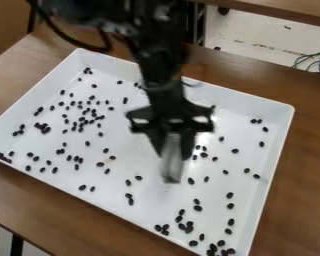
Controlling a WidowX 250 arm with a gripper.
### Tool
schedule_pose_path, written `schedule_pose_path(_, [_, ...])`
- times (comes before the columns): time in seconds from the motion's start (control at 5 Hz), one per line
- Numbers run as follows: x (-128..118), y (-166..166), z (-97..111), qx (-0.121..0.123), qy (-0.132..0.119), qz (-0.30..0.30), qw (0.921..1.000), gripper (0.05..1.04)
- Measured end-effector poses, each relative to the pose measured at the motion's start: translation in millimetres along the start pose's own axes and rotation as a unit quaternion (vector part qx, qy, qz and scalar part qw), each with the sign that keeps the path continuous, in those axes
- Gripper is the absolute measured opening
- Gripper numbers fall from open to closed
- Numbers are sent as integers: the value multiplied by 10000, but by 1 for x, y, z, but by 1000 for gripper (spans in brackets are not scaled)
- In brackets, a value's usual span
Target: Sweep into pile
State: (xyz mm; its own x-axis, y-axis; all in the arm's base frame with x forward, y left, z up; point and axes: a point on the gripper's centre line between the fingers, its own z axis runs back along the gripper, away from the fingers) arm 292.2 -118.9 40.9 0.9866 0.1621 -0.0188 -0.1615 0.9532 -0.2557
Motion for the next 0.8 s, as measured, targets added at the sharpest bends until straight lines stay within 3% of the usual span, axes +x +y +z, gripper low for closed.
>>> schedule_pose_path(0.2, [-22,-38,-39,18,457,-852,9953,362])
schedule_pose_path(0.4, [-25,-58,-55,43,572,-1284,9901,362])
schedule_pose_path(0.8, [-11,-56,-58,-187,431,-1120,9926,362])
